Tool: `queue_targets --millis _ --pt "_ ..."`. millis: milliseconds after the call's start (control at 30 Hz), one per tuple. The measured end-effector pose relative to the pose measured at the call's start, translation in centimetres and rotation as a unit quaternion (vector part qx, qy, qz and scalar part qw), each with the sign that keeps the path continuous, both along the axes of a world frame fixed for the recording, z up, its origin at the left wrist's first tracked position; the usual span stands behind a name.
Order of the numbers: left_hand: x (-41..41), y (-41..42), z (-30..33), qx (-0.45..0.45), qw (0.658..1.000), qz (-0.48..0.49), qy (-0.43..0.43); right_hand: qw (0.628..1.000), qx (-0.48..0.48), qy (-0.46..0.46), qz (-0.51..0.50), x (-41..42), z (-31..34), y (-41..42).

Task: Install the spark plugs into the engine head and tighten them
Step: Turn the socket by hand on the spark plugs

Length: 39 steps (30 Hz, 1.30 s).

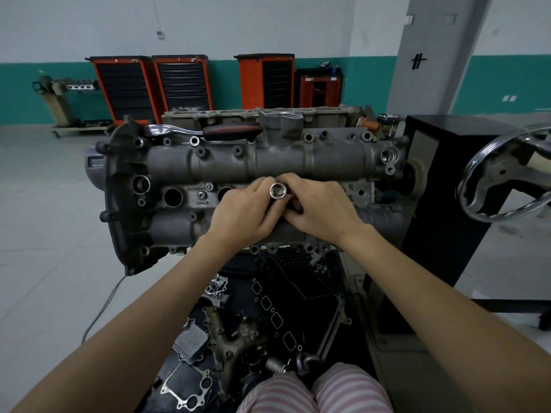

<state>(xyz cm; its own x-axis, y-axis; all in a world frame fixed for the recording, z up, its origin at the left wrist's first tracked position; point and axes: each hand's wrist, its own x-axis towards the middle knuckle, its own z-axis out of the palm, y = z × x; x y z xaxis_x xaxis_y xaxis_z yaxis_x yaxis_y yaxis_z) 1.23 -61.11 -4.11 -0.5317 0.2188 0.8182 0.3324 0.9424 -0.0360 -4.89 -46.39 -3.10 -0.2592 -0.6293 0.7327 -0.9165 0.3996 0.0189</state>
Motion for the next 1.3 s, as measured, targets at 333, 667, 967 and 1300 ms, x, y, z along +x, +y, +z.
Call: queue_targets --millis 333,667,967,1300 --pt "-0.5 -0.18 -0.24 -0.011 0.999 0.042 0.002 1.0 -0.011 0.017 -0.003 0.04 0.02 0.17" --pt "0.09 0.17 -0.13 0.011 1.0 -0.003 -0.006 1.0 0.004 0.021 0.013 0.2 0.02 0.27" --pt "-0.37 -0.15 -0.26 -0.006 0.999 0.024 0.022 1.0 -0.025 0.006 0.0 0.01 -0.07 0.14" --pt "0.06 0.12 -0.04 0.008 1.0 0.001 0.015 0.999 -0.01 0.029 0.017 0.04 -0.01 0.16"
